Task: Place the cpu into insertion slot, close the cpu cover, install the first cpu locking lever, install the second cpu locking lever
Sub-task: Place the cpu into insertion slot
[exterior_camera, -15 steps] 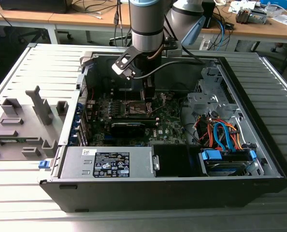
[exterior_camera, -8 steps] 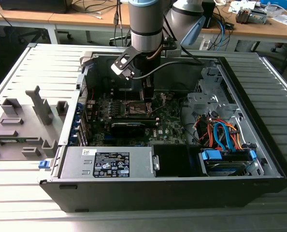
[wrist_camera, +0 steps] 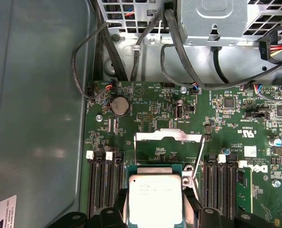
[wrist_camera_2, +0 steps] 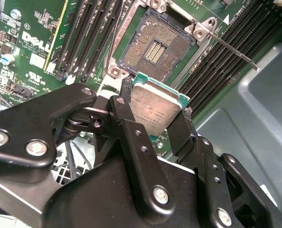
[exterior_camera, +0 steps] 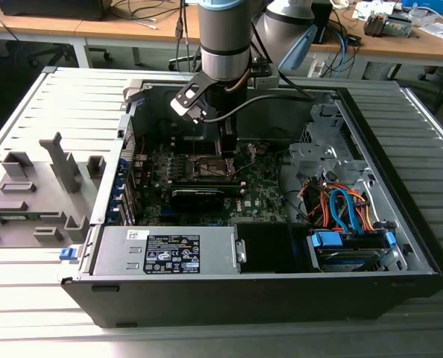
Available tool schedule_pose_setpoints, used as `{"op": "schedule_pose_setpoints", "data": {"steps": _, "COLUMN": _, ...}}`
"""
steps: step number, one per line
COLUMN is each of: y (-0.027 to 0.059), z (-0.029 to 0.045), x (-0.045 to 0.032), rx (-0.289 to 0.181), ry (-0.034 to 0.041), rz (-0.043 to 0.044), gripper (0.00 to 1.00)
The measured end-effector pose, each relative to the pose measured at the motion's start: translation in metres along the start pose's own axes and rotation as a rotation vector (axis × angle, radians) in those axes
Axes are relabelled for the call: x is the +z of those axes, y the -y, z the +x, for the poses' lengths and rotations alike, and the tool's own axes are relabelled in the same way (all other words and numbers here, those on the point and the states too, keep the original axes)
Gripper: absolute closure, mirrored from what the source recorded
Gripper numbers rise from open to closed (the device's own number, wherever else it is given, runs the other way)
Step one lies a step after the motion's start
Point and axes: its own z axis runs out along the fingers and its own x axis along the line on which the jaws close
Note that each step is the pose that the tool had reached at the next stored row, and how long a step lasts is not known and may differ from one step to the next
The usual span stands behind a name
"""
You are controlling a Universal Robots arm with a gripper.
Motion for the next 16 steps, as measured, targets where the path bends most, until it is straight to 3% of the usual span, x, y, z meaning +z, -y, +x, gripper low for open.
{"op": "schedule_pose_setpoints", "data": {"steps": 16, "y": 0.0054, "z": 0.0002, "x": 0.0005, "rx": 0.000, "ry": 0.0000, "rz": 0.0000, "gripper": 0.46}}
